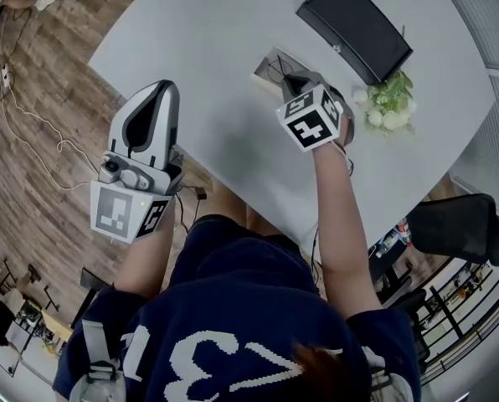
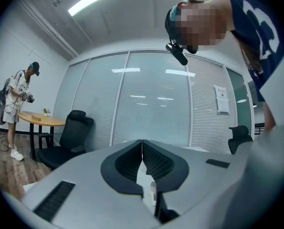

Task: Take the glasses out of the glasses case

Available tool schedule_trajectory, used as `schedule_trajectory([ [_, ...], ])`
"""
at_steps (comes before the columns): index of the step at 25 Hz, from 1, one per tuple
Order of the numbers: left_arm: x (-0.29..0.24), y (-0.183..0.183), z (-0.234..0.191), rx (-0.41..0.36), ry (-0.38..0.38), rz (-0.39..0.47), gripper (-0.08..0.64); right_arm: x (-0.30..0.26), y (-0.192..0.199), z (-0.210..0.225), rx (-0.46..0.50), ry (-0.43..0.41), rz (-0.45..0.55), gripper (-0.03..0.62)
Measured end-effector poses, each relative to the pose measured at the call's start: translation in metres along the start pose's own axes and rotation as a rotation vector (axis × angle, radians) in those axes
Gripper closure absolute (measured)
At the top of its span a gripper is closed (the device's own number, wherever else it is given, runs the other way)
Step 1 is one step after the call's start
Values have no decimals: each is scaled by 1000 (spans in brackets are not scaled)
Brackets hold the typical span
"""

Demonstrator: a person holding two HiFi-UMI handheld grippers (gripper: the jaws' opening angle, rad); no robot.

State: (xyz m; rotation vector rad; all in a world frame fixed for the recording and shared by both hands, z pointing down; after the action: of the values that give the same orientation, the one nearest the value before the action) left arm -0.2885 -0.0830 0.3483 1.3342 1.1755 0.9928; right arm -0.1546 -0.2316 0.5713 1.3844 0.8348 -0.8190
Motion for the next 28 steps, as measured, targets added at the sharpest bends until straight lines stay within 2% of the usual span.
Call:
schedule_trajectory([
  [8, 0, -21, 1, -21, -1, 45, 543, 56, -39, -12, 51, 22, 287, 560],
  [15, 2, -63, 10, -70, -2, 129, 543, 133, -80, -7, 49, 152, 532, 560],
  [19, 5, -86, 13, -92, -19, 179, 543, 183, -97, -1, 12, 225, 699, 560],
  [25, 18, -117, 17, -120, -41, 248, 543, 257, -109, -7, -15, 337, 927, 560],
  [28, 22, -128, 24, -138, -28, 270, 543, 286, -109, -13, -19, 363, 1005, 560],
])
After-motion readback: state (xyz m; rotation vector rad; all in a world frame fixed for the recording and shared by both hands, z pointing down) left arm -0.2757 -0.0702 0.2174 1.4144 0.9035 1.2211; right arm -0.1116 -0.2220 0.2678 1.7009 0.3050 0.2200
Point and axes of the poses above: the fingertips, and each gripper's own axes: x backward along the fingers, z to its right, y out of its underside, the point moved 3 cm from there along x, backward along the fingers, and after that the axes turned 7 degrees about -y, right-handed, at the moved point
